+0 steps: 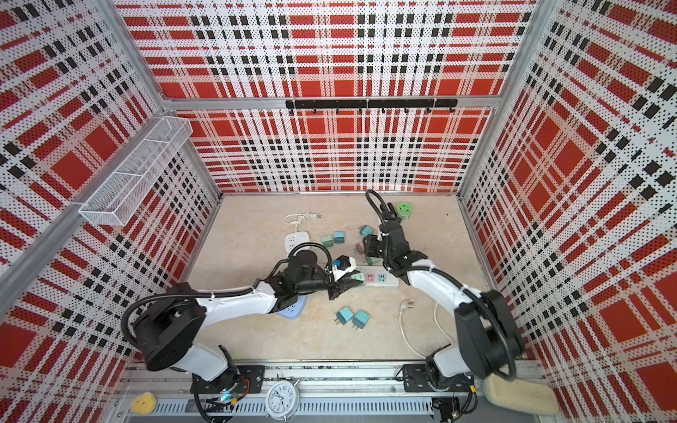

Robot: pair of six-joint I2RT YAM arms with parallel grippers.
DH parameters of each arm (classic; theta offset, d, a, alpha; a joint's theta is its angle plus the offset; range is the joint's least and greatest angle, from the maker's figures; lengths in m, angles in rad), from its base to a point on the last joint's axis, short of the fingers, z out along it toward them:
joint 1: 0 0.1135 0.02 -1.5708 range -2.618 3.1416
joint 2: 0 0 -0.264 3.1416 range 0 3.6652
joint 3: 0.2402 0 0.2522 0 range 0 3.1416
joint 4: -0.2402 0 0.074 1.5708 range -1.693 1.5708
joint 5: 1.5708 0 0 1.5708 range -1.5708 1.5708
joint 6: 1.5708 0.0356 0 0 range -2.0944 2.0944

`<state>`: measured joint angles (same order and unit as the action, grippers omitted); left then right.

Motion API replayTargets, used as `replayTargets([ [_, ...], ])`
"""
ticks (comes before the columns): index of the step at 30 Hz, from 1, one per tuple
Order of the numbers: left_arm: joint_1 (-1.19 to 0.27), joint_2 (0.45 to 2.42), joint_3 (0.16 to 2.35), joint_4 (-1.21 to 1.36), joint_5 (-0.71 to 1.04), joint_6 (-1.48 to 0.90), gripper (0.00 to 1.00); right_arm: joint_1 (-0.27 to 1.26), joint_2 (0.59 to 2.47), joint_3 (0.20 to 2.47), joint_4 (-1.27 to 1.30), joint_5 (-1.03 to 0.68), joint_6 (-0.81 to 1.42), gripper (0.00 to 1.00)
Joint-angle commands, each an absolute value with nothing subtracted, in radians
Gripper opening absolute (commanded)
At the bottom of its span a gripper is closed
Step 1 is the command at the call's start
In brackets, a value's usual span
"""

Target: Insert the plug

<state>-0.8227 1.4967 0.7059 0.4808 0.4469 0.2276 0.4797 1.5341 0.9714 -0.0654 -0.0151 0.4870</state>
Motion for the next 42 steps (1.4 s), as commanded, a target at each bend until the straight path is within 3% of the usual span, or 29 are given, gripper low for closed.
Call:
replayTargets([
  [1, -0.802, 1.403, 0.603, 0.520, 0.339, 0.210, 0.00, 0.537, 1.683, 1.117, -0.183, -0.021, 0.418, 0.41],
  [6, -0.768, 1.271, 0.495, 0.522, 0.283, 0.179, 0.00, 0.606, 1.888, 1.318, -0.278, -0.026, 0.391, 0.38],
  [14, -0.723, 1.127, 0.401, 0.516, 0.267, 0.149, 0.00, 0.645, 2.054, 1.463, -0.348, -0.075, 0.378, 0.34],
  [27, -0.716, 1.016, 0.369, 0.482, 0.267, 0.149, 0.00, 0.710, 2.067, 1.389, -0.314, -0.093, 0.390, 0.33],
  [42, -0.743, 1.020, 0.394, 0.476, 0.279, 0.150, 0.00, 0.778, 1.931, 1.199, -0.226, -0.088, 0.420, 0.30],
])
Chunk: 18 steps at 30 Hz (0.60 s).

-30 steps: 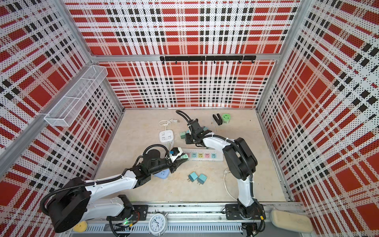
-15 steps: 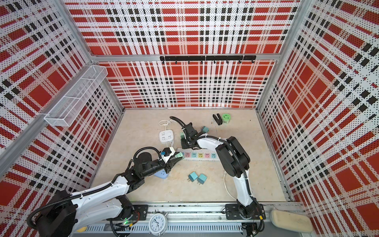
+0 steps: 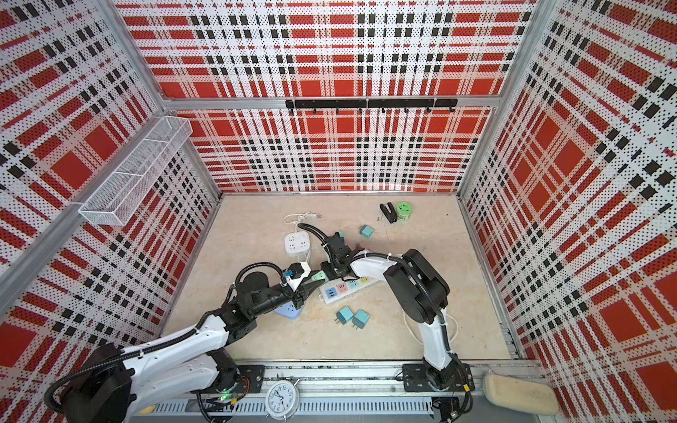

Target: Insert the plug

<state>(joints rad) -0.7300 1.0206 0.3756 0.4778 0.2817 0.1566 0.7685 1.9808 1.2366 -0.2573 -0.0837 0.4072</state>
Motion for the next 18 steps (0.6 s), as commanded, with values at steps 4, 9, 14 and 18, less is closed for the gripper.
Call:
replayTargets([
  [4, -0.796, 1.074, 0.431, 0.476, 0.233, 0.164, 0.00, 0.764, 1.838, 1.160, -0.208, -0.009, 0.421, 0.32],
  [9, -0.908, 1.206, 0.529, 0.479, 0.096, 0.168, 0.00, 0.654, 1.662, 1.119, -0.216, 0.009, 0.406, 0.35],
  [14, -0.986, 1.410, 0.655, 0.570, -0.034, 0.067, 0.00, 0.488, 1.469, 1.021, -0.229, 0.053, 0.394, 0.39],
  [18, -1.022, 1.597, 0.762, 0.681, -0.049, 0.037, 0.00, 0.324, 1.327, 0.861, -0.154, 0.050, 0.411, 0.39],
])
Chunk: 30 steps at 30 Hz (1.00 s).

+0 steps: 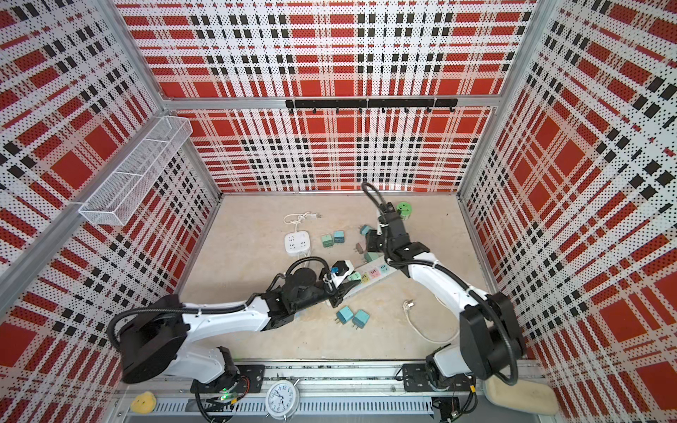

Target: Insert the plug

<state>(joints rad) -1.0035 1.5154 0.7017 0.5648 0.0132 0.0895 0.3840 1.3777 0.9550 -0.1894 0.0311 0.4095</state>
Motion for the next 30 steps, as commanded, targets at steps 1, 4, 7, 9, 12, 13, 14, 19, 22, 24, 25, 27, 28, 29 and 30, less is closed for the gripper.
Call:
replayTargets([
  [1, -1.025, 1.638, 0.788, 0.695, -0.051, 0.035, 0.00, 0.292, 1.298, 0.817, -0.128, 0.044, 0.417, 0.39],
  [4, -1.019, 1.753, 0.871, 0.728, -0.043, 0.004, 0.00, 0.194, 1.214, 0.698, -0.069, 0.040, 0.422, 0.39],
  [7, -1.001, 1.849, 0.930, 0.797, -0.039, -0.025, 0.00, 0.104, 1.135, 0.611, -0.038, 0.051, 0.434, 0.39],
  [9, -0.984, 1.910, 0.978, 0.813, -0.021, -0.055, 0.00, 0.056, 1.092, 0.560, -0.014, 0.057, 0.440, 0.39],
  [12, -0.974, 1.976, 1.039, 0.809, -0.008, -0.083, 0.00, 0.016, 1.059, 0.502, 0.025, 0.067, 0.470, 0.39],
  [13, -0.973, 1.997, 1.059, 0.805, -0.006, -0.090, 0.00, 0.013, 1.057, 0.486, 0.041, 0.072, 0.473, 0.39],
  [14, -0.971, 2.014, 1.077, 0.795, -0.005, -0.094, 0.00, 0.011, 1.055, 0.474, 0.055, 0.079, 0.474, 0.39],
  [19, -0.963, 2.073, 1.140, 0.721, -0.005, -0.084, 0.00, 0.009, 1.056, 0.399, 0.165, 0.092, 0.474, 0.42],
  [22, -0.954, 2.108, 1.175, 0.691, 0.013, -0.096, 0.00, 0.005, 1.048, 0.385, 0.192, 0.075, 0.477, 0.42],
  [24, -0.953, 2.130, 1.197, 0.679, 0.018, -0.099, 0.00, 0.003, 1.044, 0.377, 0.206, 0.077, 0.478, 0.42],
  [25, -0.953, 2.139, 1.206, 0.672, 0.017, -0.101, 0.00, 0.003, 1.043, 0.371, 0.219, 0.072, 0.480, 0.42],
  [27, -0.953, 2.156, 1.222, 0.656, 0.013, -0.101, 0.00, 0.003, 1.045, 0.357, 0.246, 0.055, 0.481, 0.42],
  [28, -0.953, 2.161, 1.225, 0.651, 0.010, -0.101, 0.00, 0.003, 1.043, 0.357, 0.246, 0.051, 0.478, 0.42],
  [29, -0.953, 2.165, 1.227, 0.647, 0.007, -0.099, 0.00, 0.003, 1.043, 0.356, 0.249, 0.051, 0.479, 0.42],
  [30, -0.954, 2.169, 1.229, 0.641, 0.001, -0.094, 0.00, 0.003, 1.045, 0.354, 0.253, 0.048, 0.480, 0.42],
])
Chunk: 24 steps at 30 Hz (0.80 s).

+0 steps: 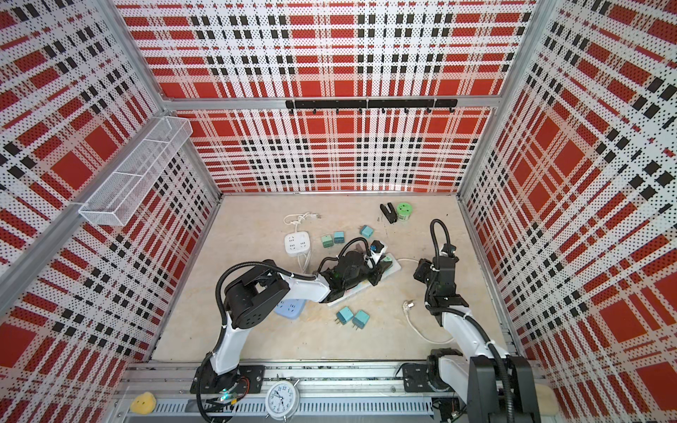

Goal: Insert the plug
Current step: 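Lower the green adapter with left gripper into a socket on the strip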

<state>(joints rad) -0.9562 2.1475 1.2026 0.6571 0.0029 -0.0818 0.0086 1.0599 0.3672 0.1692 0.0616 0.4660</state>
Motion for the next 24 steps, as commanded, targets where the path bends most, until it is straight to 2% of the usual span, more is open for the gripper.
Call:
replayTargets([
  [1, -0.952, 2.171, 1.228, 0.636, -0.001, -0.091, 0.00, 0.003, 1.047, 0.350, 0.263, 0.042, 0.480, 0.42],
  [24, -0.910, 2.185, 1.249, 0.560, 0.039, -0.049, 0.00, 0.003, 1.057, 0.345, 0.286, 0.019, 0.478, 0.42],
])
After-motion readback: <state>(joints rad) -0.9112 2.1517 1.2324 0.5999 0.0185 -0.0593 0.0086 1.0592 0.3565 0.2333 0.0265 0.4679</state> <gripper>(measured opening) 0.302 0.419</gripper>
